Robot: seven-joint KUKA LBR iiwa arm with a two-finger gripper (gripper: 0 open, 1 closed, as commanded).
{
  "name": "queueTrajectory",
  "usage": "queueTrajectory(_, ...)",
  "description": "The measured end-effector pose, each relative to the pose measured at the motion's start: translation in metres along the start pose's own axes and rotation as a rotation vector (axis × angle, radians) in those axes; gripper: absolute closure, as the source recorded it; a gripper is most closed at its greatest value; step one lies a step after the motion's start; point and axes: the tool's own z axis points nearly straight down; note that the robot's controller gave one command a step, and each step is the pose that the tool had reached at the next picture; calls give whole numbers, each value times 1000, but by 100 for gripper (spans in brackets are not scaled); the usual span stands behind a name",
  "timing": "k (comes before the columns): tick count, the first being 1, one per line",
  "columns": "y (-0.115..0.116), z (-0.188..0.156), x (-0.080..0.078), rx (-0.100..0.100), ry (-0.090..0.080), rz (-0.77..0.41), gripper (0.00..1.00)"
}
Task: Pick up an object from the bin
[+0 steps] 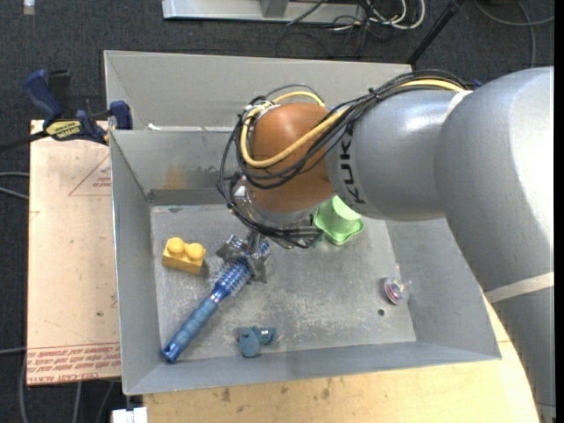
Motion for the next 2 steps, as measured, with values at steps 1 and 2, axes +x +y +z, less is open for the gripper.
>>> queueTrajectory(1,0,-50,-2,6,-3,2,100)
queueTrajectory(2,0,-100,-4,7,-4,4,100)
